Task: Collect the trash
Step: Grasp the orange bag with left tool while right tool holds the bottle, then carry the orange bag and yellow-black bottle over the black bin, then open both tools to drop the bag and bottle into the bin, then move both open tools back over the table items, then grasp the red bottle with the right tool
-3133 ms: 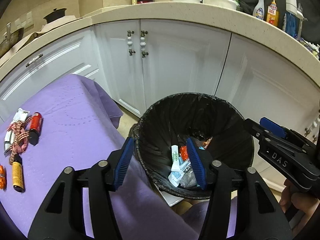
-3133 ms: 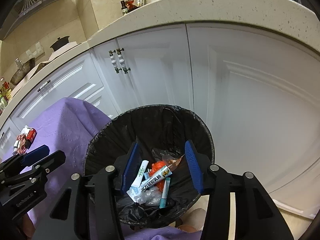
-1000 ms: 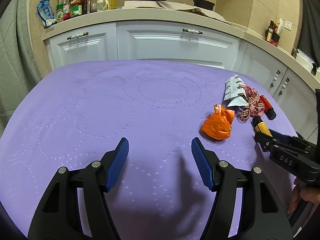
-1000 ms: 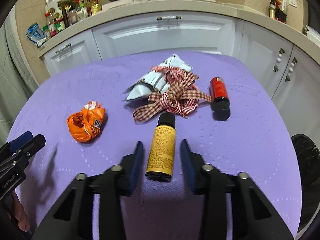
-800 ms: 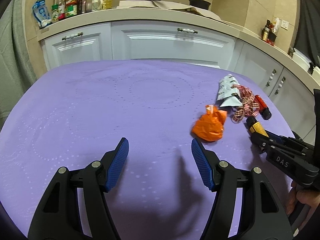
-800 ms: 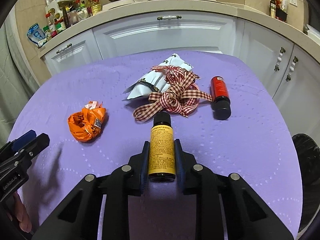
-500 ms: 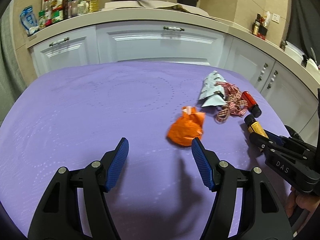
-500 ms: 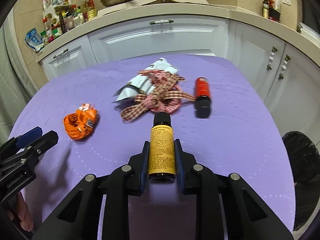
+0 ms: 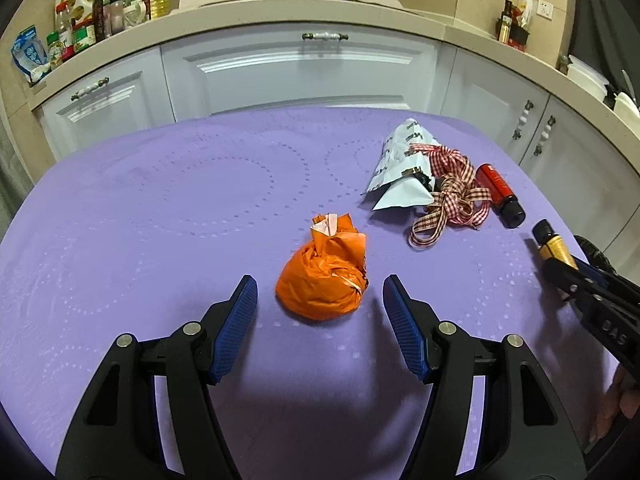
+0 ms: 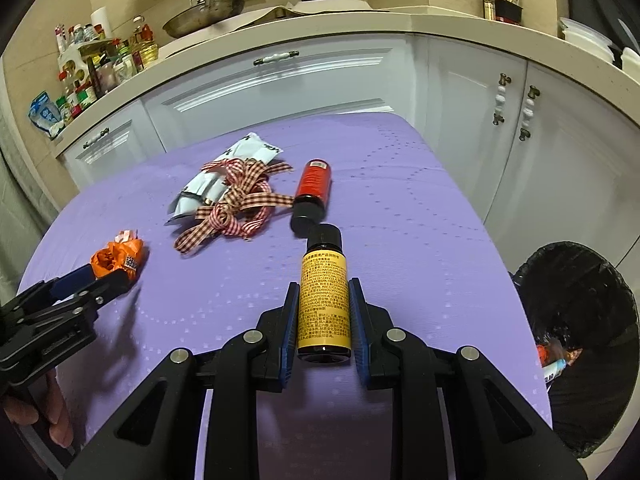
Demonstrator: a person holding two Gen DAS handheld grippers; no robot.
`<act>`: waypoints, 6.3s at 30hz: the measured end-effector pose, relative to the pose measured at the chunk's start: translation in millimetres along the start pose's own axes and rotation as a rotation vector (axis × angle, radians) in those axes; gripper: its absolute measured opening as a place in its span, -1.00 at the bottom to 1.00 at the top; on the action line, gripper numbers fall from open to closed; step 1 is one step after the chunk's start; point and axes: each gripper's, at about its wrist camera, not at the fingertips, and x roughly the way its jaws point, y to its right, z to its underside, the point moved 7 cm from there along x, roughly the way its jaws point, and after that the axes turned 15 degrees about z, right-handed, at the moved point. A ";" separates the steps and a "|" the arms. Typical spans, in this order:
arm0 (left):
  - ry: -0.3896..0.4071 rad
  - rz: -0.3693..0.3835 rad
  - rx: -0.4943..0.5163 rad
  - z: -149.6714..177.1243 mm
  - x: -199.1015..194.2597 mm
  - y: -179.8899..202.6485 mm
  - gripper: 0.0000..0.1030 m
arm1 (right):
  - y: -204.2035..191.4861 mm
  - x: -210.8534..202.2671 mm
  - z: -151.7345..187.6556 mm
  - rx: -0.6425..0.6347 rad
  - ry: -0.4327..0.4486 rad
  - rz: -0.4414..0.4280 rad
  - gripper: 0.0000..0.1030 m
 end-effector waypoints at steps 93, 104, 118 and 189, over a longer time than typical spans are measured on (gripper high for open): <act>0.057 0.301 0.404 35.0 -9.7 296.8 -0.11 | 242.1 -83.9 68.0 0.341 0.101 0.260 -0.52; 0.035 0.331 0.440 34.3 17.3 337.0 -0.11 | 271.3 -74.9 68.2 0.369 0.089 0.295 -0.52; 0.039 0.325 0.459 21.7 44.1 361.3 -0.08 | 285.8 -57.9 60.0 0.376 0.099 0.305 -0.52; 0.123 -0.139 0.049 -33.1 -12.1 -5.3 0.31 | -4.3 28.8 -52.2 0.003 0.037 0.017 -0.01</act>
